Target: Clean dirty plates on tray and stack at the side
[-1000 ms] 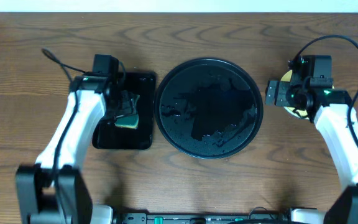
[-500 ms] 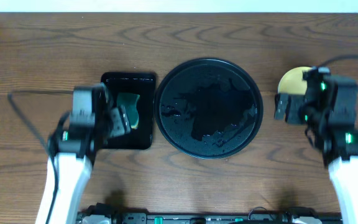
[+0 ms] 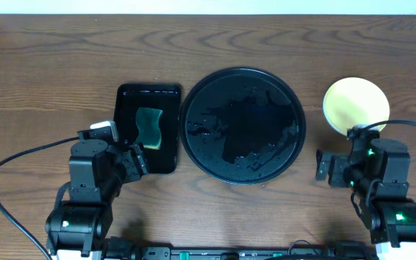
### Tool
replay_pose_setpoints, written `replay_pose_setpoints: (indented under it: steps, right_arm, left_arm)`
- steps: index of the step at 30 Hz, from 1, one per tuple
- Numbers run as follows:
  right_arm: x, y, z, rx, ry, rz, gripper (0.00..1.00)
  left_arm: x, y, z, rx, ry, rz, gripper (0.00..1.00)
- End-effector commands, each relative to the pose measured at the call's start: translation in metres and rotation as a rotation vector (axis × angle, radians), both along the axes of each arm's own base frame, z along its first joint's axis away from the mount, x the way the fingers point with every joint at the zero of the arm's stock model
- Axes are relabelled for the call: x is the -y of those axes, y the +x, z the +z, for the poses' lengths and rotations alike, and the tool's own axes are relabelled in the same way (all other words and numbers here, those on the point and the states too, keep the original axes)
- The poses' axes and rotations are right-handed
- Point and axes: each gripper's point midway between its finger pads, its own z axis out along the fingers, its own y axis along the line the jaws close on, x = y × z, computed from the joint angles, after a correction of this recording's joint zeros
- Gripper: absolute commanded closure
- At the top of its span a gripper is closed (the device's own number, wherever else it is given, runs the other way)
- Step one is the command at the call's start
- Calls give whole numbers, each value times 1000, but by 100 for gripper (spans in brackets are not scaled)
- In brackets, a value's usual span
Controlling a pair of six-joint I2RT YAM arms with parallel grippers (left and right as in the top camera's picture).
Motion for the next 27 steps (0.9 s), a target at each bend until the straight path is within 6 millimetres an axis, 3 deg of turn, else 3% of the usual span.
replay_pose_setpoints:
  steps: [1, 7, 16, 24, 27]
  right_arm:
    - [-1, -9, -8, -44, -10, 13, 1]
    - [-1, -20, -16, -99, -10, 14, 1]
    - [6, -21, -9, -63, -43, -12, 1]
    - [6, -6, 52, 334, -78, 17, 1]
    - [-4, -4, 70, 513, -55, 55, 1]
  left_arm:
    - [0, 0, -4, -10, -5, 1, 20]
    - [0, 0, -4, -10, -5, 1, 20]
    - [0, 0, -4, -10, -5, 1, 20]
    - [0, 0, -4, -10, -5, 1, 20]
    - [0, 0, -4, -10, -5, 1, 20]
